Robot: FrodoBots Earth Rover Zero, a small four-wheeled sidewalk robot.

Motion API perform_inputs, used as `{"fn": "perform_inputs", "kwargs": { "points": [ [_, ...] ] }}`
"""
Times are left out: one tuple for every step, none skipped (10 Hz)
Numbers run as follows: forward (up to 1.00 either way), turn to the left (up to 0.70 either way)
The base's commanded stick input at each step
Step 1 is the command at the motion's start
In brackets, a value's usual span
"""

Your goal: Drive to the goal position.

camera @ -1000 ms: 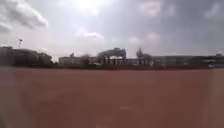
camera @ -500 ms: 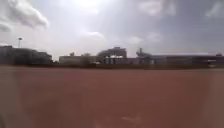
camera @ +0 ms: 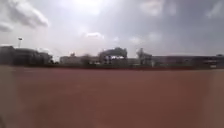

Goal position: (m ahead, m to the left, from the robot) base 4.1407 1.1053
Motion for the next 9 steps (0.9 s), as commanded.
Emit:
{"fn": "perform_inputs", "kwargs": {
  "points": [
    [0.7,0.0],
    [0.7,0.0],
    [0.7,0.0],
    [0.7,0.0],
    [0.7,0.0],
    [0.7,0.0],
    [0.7,0.0],
    [0.7,0.0],
    [0.7,0.0]
  ]
}}
